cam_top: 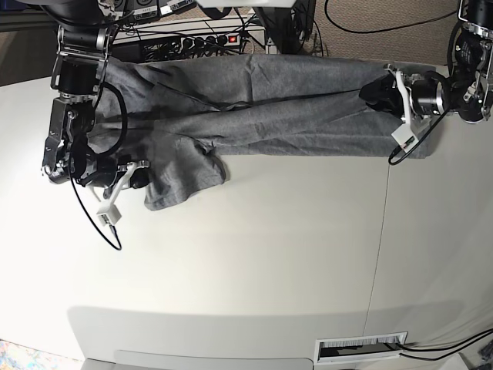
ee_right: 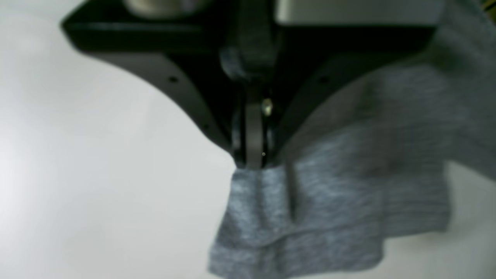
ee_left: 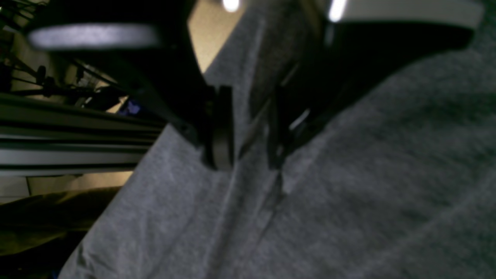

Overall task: Fold the T-shirt properly
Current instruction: 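Grasp the strip's sleeve end with the right gripper, then fold the sleeve end inward with the right gripper and release, then release the strip end and reposition the left gripper at it, then lift the strip end with the left gripper and fold it toward the middle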

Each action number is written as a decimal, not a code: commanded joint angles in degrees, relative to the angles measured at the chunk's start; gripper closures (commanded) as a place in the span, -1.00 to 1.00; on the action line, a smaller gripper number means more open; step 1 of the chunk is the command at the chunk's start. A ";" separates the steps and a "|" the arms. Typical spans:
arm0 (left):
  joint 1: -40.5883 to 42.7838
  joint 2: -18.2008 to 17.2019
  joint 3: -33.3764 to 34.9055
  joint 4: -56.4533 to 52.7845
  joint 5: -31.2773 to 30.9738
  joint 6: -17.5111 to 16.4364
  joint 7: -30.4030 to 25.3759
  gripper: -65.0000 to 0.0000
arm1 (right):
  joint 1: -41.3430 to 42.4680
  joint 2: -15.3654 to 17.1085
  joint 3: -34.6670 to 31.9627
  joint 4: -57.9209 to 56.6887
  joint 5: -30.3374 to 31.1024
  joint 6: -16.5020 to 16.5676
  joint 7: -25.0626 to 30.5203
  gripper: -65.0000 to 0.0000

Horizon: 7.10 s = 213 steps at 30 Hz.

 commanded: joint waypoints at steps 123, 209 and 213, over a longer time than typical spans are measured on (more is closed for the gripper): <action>-4.57 0.37 -25.18 -9.75 1.27 13.62 5.62 -0.03 | -20.15 -1.25 2.56 20.79 -20.81 4.14 19.52 1.00; -5.86 34.86 4.68 9.81 11.04 -0.08 -7.43 0.13 | -20.15 -1.25 2.56 20.79 -18.23 4.14 17.31 1.00; -6.82 34.38 4.57 9.84 11.54 -0.08 -7.48 0.14 | -20.15 -1.25 2.56 20.79 -18.23 4.14 17.18 1.00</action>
